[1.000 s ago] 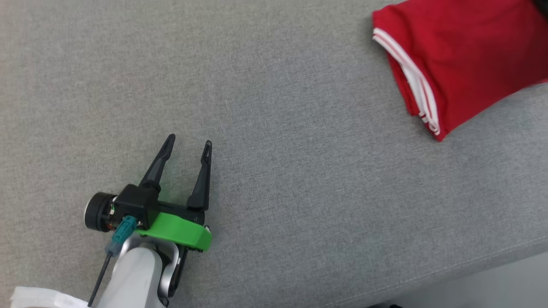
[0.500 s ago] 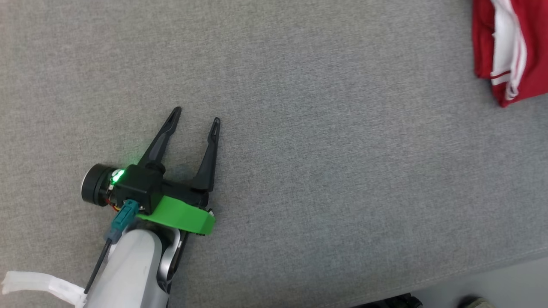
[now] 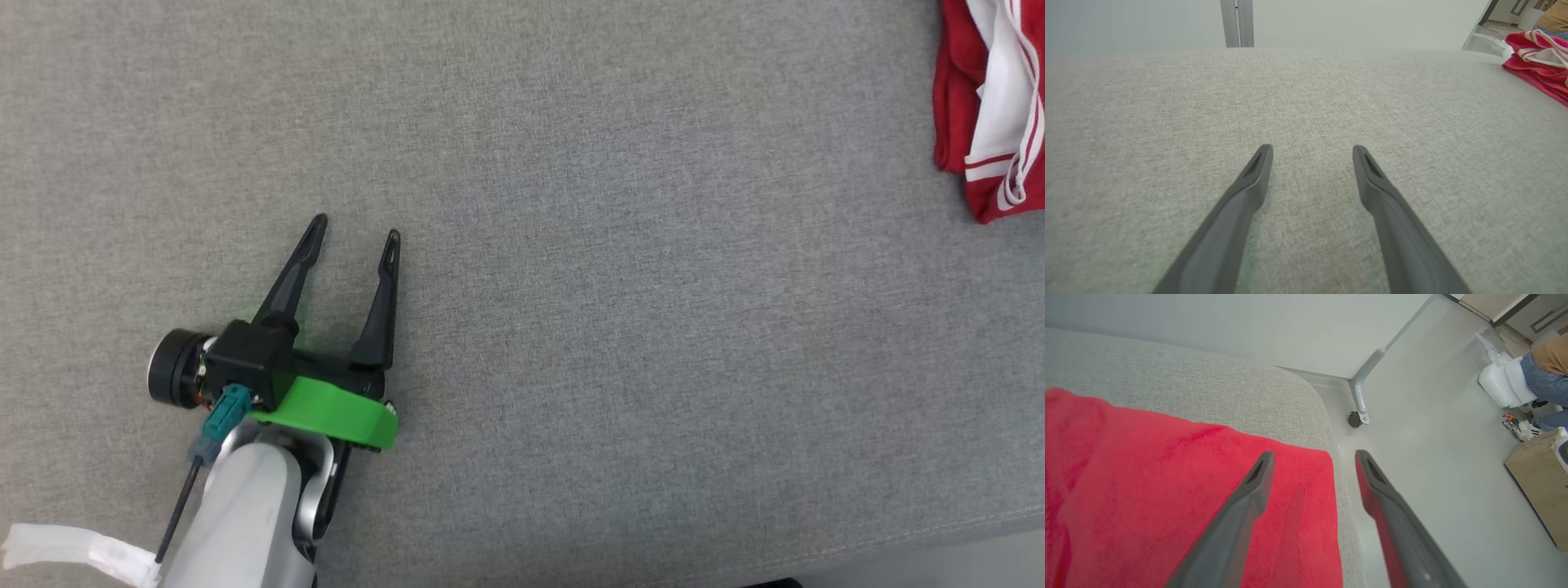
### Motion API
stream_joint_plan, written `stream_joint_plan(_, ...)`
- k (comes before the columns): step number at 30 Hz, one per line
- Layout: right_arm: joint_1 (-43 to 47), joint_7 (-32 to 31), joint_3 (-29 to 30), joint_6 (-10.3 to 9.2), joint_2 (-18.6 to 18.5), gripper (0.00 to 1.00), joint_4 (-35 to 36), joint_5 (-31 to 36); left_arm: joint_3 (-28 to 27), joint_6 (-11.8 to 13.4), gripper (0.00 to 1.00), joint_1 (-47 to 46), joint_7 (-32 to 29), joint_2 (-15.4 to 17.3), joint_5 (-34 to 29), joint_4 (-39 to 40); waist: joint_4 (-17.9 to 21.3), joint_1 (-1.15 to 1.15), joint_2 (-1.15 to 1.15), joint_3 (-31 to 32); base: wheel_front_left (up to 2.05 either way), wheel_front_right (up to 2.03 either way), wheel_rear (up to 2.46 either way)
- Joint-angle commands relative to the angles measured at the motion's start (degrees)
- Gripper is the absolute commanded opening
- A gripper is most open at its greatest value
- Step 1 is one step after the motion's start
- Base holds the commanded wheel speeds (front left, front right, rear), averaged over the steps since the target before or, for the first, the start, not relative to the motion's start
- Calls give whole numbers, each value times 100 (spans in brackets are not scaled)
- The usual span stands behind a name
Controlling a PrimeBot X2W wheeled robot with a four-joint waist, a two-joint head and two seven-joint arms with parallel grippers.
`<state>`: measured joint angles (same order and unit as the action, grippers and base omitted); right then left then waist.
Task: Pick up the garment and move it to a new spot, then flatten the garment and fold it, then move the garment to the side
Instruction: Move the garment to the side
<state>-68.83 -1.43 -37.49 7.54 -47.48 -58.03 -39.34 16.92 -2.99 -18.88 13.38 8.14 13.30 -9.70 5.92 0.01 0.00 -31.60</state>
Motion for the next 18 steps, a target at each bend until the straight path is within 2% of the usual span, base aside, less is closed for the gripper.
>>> stream_joint_plan(1, -47, 204, -72, -11, 12, 100, 87, 1, -31, 41, 100, 171, 40, 18, 17, -81, 18, -1, 0, 580, 0, 0, 0)
stream_joint_plan(9, 434, 894, -528, -11, 153, 100, 845, -309, -371, 146, 100, 607, 140, 104, 293, -100, 87, -1, 0, 2037, 0, 0, 0)
stream_joint_plan(12, 822, 999, -639, -11, 54, 100, 1279, -506, -478, 74, 100, 809, 150, 147, 436, -41, 40, -1, 0, 2536, 0, 0, 0)
stream_joint_plan(18, 1827, 1199, -362, -11, 81, 100, 2247, -1153, -680, 112, 100, 1131, -42, 241, 723, 157, -19, -1, 0, 3115, 0, 0, 0)
